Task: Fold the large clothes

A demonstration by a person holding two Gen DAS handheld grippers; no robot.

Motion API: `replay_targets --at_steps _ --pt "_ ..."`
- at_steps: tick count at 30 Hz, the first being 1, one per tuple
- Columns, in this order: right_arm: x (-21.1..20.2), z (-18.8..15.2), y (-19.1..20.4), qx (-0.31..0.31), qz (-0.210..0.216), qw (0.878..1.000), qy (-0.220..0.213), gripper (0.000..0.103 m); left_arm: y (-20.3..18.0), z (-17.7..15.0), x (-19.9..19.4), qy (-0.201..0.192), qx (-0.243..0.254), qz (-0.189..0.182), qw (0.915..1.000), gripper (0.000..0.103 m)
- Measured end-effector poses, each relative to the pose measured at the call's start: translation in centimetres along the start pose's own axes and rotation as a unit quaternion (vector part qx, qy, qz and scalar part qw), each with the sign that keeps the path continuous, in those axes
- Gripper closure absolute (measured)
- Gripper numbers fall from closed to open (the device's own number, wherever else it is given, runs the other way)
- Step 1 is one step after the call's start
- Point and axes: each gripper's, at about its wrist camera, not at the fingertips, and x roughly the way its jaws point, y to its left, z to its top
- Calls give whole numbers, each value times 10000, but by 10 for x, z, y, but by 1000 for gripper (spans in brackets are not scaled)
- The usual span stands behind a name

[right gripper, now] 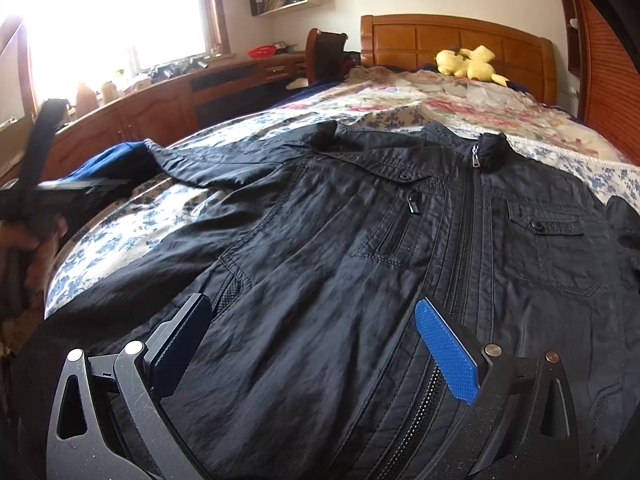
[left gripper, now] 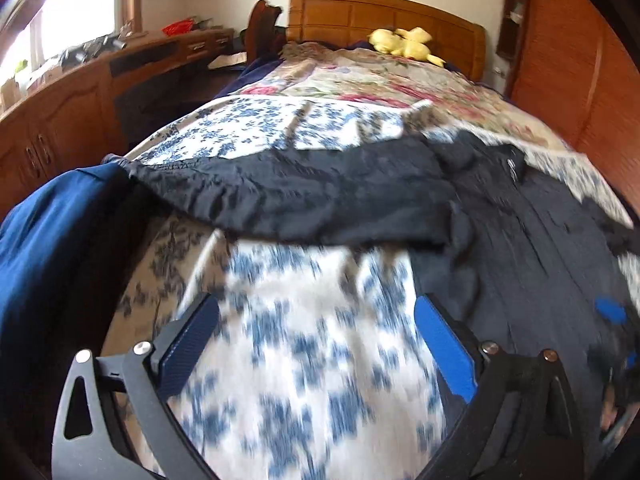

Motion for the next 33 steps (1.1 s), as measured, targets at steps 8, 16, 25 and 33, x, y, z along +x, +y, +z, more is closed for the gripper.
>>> replay_targets --at_steps 8,16,25,33 --pt "0 0 -3 41 19 10000 0 0 30 49 50 35 -603 -26 9982 12" --pt "2 1 -2 31 29 10000 57 0 81 47 107 516 -1533 99 9868 20" --pt "3 0 -2 29 39 10000 56 0 89 54 121 539 -1804 358 9815 79" --pt "0 0 -1 12 26 10000 -10 0 40 83 88 207 -1098 691 9913 103"
